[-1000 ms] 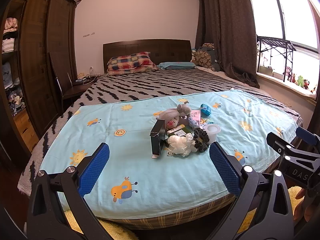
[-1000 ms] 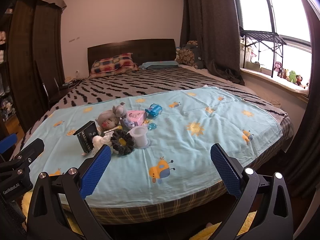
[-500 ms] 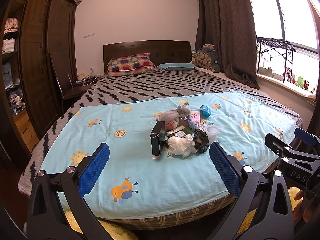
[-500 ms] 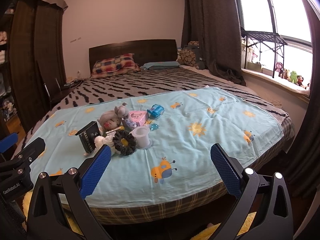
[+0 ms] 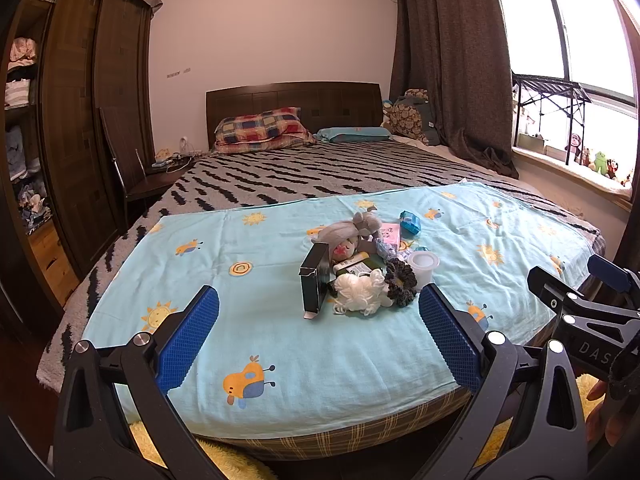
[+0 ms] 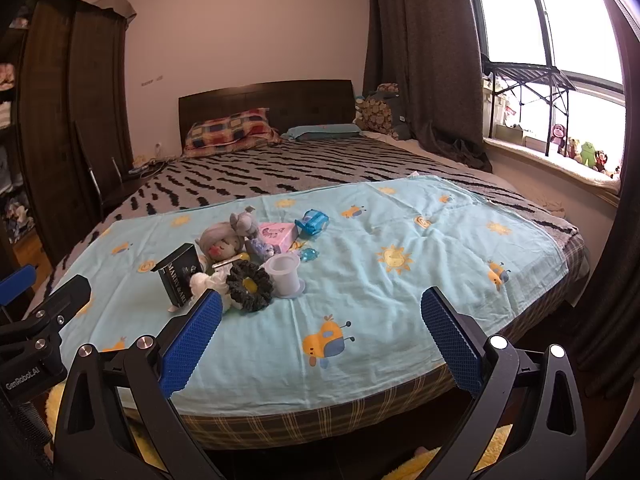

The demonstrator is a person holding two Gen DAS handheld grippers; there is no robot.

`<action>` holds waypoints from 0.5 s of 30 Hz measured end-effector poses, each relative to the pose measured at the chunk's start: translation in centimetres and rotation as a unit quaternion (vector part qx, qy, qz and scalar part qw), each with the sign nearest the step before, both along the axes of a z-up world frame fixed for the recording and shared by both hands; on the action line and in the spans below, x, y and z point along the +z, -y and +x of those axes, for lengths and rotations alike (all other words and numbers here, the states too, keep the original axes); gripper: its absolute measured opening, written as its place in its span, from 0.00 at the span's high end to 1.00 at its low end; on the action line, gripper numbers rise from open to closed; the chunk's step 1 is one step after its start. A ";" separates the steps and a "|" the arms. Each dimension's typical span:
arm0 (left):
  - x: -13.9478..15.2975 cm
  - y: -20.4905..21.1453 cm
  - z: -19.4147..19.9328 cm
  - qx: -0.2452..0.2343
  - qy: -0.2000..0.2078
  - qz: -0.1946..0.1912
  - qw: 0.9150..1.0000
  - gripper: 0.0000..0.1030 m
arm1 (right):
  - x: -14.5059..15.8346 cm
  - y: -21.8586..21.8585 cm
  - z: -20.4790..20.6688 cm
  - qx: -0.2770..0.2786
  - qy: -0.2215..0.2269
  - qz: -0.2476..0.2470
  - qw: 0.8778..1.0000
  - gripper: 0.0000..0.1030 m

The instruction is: Collect trash

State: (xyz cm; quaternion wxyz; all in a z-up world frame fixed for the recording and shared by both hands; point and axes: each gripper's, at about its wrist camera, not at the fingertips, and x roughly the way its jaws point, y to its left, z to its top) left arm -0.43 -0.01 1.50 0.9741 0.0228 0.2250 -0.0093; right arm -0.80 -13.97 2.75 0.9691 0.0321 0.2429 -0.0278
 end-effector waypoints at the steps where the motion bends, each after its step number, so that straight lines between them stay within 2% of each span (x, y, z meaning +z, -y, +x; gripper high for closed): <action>1: 0.1 0.0 0.0 0.000 0.000 0.000 1.000 0.08 | 0.1 0.0 -0.1 0.000 0.001 0.000 1.000 0.03; 15: 0.2 -0.1 0.1 0.004 -0.001 0.002 1.000 0.08 | 0.1 0.1 0.0 -0.004 0.006 -0.003 1.000 0.03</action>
